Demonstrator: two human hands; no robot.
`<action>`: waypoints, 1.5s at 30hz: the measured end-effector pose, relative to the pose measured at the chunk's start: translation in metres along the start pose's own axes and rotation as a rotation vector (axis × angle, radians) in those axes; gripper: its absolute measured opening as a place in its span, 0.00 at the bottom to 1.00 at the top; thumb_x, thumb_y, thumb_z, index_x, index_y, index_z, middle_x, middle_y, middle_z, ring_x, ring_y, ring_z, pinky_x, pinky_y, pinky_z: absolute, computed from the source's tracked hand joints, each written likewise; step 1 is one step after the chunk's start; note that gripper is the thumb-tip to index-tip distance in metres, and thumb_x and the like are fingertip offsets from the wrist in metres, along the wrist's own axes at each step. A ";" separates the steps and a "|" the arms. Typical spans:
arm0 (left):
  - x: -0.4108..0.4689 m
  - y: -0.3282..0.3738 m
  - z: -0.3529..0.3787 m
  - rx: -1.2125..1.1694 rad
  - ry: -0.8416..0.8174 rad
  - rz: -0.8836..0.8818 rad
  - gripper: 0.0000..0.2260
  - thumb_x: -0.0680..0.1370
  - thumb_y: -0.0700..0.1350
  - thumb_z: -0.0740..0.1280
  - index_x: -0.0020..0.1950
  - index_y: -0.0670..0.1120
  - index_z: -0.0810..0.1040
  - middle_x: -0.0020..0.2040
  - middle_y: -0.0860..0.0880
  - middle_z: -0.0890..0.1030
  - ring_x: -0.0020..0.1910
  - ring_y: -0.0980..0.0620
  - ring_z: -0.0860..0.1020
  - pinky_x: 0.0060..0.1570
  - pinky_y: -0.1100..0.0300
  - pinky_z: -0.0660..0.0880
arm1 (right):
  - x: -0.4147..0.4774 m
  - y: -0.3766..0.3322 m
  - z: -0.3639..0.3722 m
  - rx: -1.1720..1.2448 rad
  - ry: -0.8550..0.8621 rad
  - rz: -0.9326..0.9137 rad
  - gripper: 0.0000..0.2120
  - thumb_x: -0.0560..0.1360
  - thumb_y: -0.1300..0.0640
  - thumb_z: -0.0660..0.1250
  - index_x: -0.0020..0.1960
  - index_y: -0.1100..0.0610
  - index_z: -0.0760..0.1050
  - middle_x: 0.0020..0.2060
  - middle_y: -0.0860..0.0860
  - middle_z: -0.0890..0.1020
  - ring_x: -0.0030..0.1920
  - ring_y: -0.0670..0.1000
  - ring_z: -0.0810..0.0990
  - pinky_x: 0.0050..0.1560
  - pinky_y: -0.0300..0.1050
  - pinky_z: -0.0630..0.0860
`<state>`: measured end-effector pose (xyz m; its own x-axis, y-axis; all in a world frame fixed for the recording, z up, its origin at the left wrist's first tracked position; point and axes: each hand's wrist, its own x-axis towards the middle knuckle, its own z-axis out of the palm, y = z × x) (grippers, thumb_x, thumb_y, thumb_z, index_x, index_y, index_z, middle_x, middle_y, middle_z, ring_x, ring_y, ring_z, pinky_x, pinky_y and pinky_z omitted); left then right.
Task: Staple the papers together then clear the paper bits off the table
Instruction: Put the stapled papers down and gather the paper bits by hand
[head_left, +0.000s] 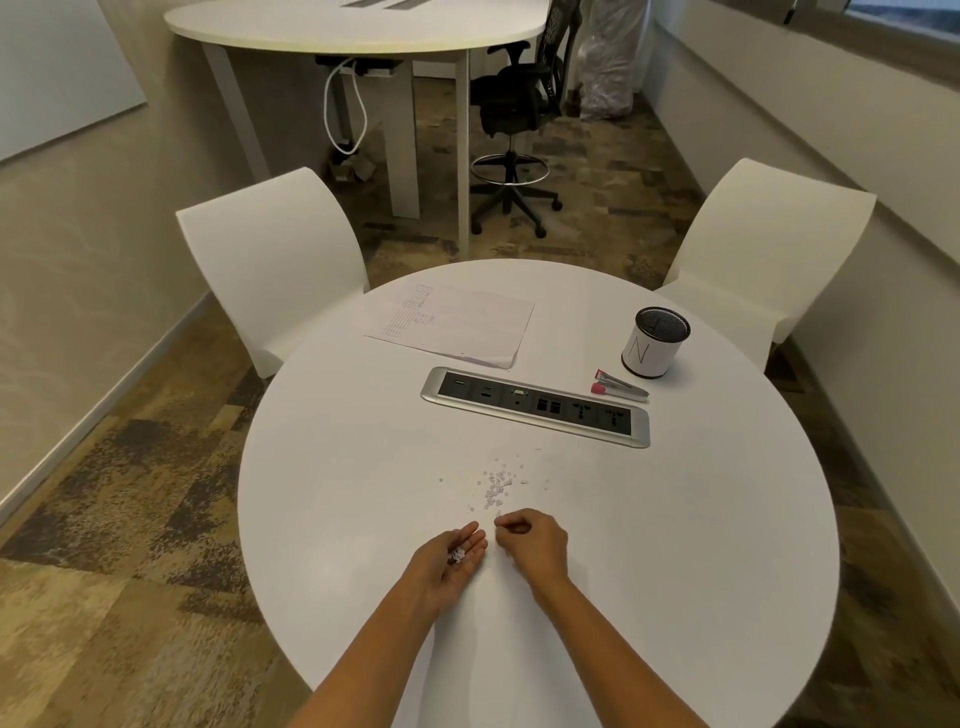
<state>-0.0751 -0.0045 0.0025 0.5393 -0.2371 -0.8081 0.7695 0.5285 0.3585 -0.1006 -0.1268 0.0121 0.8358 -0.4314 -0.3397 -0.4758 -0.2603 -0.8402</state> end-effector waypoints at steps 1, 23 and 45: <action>-0.002 0.000 0.002 -0.029 -0.012 -0.018 0.11 0.80 0.36 0.55 0.49 0.33 0.75 0.44 0.38 0.78 0.42 0.46 0.77 0.39 0.58 0.80 | -0.003 -0.002 0.003 0.021 -0.040 -0.018 0.07 0.69 0.67 0.69 0.45 0.60 0.83 0.42 0.54 0.85 0.43 0.49 0.83 0.49 0.42 0.79; 0.001 0.048 -0.002 -0.278 -0.041 0.018 0.13 0.81 0.36 0.53 0.44 0.34 0.75 0.34 0.40 0.80 0.41 0.47 0.76 0.26 0.58 0.78 | -0.013 0.067 -0.008 -1.091 -0.435 -0.944 0.28 0.80 0.39 0.45 0.76 0.51 0.53 0.75 0.44 0.57 0.75 0.46 0.56 0.71 0.44 0.49; 0.016 0.092 -0.011 -0.219 -0.081 0.063 0.12 0.82 0.38 0.54 0.46 0.36 0.75 0.44 0.41 0.77 0.45 0.47 0.76 0.32 0.59 0.80 | 0.041 0.017 0.068 -1.028 -0.381 -0.974 0.30 0.80 0.40 0.44 0.76 0.54 0.44 0.76 0.48 0.47 0.76 0.47 0.39 0.72 0.47 0.33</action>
<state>0.0004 0.0490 0.0171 0.6165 -0.2574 -0.7441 0.6452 0.7068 0.2901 -0.0561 -0.0902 -0.0442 0.8768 0.4779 -0.0524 0.4612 -0.8669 -0.1890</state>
